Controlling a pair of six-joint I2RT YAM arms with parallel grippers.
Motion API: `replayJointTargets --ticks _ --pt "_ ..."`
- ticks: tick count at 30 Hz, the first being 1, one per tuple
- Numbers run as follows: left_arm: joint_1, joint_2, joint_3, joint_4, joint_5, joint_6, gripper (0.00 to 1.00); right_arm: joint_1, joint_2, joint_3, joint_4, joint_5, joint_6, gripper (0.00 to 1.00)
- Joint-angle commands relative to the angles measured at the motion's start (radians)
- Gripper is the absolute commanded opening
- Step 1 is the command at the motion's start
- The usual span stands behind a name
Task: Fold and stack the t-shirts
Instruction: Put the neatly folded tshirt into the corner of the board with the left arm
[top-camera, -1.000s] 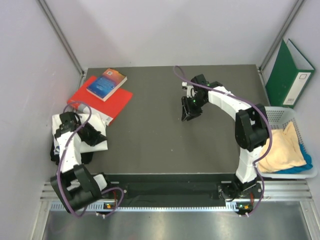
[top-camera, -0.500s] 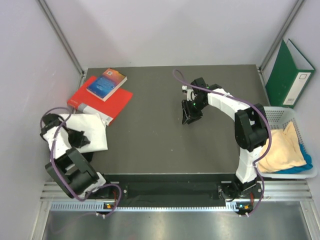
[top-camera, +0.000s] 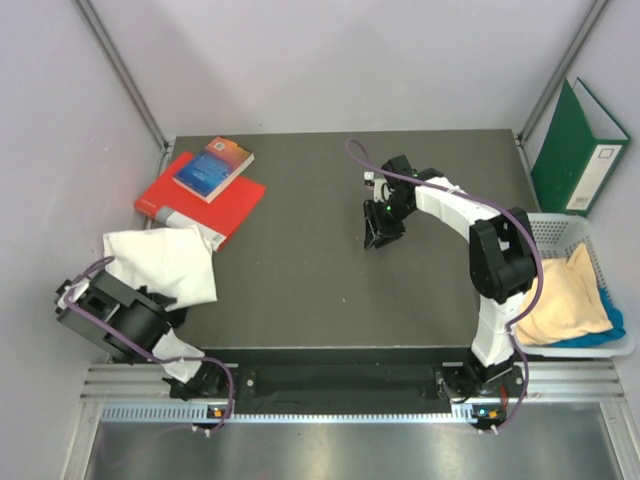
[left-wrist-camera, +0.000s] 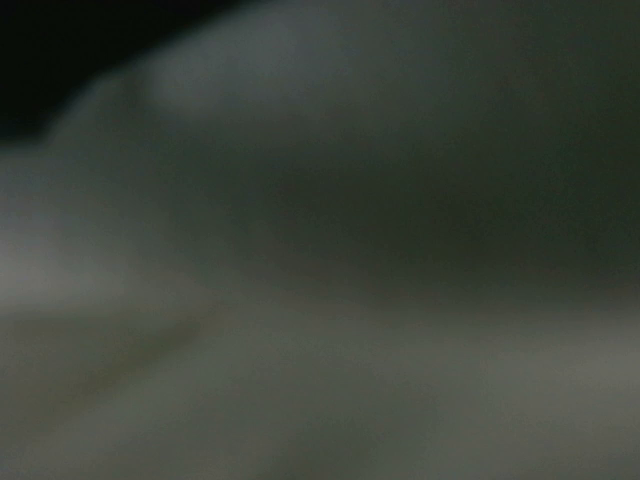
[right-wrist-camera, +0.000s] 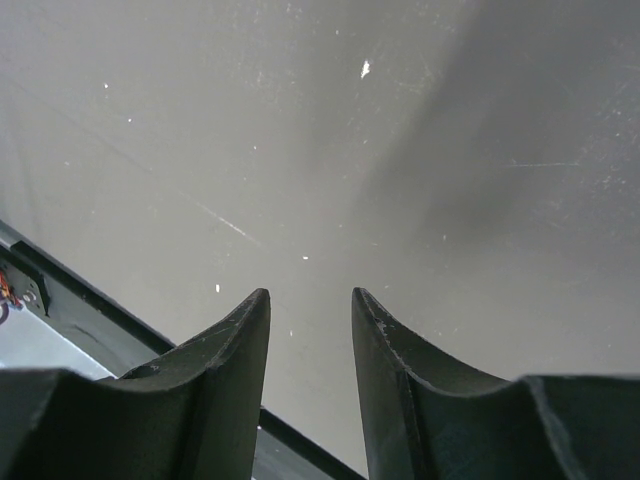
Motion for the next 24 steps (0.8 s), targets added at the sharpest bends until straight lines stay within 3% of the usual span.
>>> replayJointTargets --ticks 1,8,16,20,23,24 --pt "0.013 0.029 0.029 0.045 0.113 0.05 0.0 0.009 -0.014 0.017 0.005 -0.007 -0.005 0.39" --pt "-0.079 -0.136 0.089 0.014 0.092 0.081 0.0 0.011 -0.011 0.012 0.011 -0.015 0.004 0.39" --pt "-0.279 -0.368 0.077 0.015 0.038 0.111 0.01 0.011 -0.006 0.037 -0.009 -0.004 -0.01 0.39" --pt "-0.305 -0.421 -0.023 0.103 0.09 0.118 0.11 0.011 0.003 0.041 -0.014 -0.004 -0.013 0.4" --pt "-0.425 -0.438 -0.015 0.135 0.028 0.133 0.2 0.011 0.007 0.044 -0.012 0.004 -0.013 0.4" --pt "-0.467 -0.435 0.001 0.14 0.0 0.134 0.28 0.009 0.007 0.047 -0.011 0.007 -0.013 0.4"
